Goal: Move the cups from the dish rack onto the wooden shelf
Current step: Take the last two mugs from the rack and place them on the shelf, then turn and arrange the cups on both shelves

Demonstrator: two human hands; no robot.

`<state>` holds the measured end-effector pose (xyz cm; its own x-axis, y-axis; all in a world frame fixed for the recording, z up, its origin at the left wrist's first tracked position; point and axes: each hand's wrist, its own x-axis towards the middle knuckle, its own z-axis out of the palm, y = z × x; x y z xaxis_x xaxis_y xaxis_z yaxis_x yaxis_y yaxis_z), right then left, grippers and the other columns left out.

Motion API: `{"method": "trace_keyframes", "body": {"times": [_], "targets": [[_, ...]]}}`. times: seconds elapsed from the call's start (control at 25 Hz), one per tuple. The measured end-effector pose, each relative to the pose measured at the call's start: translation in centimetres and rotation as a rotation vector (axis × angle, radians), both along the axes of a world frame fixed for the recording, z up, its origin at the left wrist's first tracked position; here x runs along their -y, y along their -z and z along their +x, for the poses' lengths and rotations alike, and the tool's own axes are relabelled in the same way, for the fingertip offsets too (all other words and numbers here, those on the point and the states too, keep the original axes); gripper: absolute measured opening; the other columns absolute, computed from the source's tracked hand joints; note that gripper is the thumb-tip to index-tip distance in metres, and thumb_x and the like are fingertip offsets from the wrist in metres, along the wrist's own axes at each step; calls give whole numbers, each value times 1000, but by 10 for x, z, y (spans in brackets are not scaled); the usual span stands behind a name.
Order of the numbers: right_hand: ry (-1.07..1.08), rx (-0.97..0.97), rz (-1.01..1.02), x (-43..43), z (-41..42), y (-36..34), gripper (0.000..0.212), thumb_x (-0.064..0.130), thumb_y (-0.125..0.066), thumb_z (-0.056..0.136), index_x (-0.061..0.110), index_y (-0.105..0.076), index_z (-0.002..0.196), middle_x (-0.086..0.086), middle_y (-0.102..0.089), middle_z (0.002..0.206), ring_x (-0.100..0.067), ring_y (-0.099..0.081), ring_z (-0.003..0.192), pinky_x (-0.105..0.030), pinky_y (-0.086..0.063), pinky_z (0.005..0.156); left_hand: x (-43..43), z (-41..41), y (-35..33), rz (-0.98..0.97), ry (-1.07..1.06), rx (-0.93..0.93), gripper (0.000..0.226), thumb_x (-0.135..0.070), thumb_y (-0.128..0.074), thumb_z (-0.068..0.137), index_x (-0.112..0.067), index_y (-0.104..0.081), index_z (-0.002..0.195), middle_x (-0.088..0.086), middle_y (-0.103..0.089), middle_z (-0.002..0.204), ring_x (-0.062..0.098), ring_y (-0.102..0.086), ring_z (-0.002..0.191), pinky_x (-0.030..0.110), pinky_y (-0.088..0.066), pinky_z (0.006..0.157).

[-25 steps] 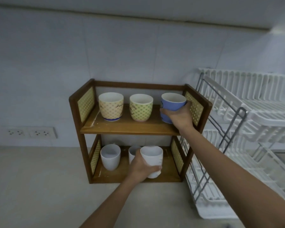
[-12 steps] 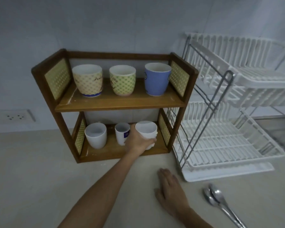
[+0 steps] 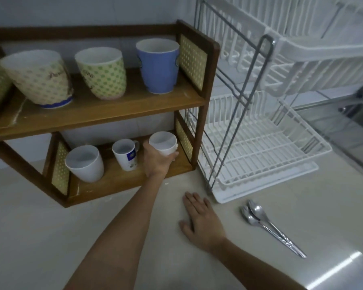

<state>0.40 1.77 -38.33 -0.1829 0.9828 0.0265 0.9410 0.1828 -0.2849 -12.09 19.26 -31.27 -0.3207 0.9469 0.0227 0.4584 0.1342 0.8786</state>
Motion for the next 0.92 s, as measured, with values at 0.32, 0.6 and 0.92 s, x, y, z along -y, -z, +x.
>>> {"method": "trace_keyframes", "body": {"times": [0.32, 0.6, 0.92], "targets": [[-1, 7, -6, 1, 1, 1, 74, 53, -33, 88, 16, -21, 150, 1, -18, 159, -17, -9, 147, -40, 8, 116, -7, 1, 7, 30, 67, 60, 94, -24, -91, 54, -7, -38, 129, 13, -53, 132, 28, -49, 121, 33, -41, 94], [16, 4, -66, 2, 1, -6, 73, 54, -35, 87, 22, -17, 151, 6, -10, 160, -11, -3, 147, -29, 7, 116, 39, -33, -44, -138, 388, -200, 98, -27, -75, 78, -10, -9, 149, 14, -15, 157, 29, -17, 144, 37, -24, 113], [-109, -581, 294, -76, -66, -209, 28, 16, -61, 86, 21, -65, 113, 5, -67, 110, -2, -57, 95, -17, -44, 82, 45, -151, -264, -389, 894, -285, 23, -31, -58, 93, -18, -66, 111, -2, -72, 110, 11, -67, 103, 23, -56, 84]]}}
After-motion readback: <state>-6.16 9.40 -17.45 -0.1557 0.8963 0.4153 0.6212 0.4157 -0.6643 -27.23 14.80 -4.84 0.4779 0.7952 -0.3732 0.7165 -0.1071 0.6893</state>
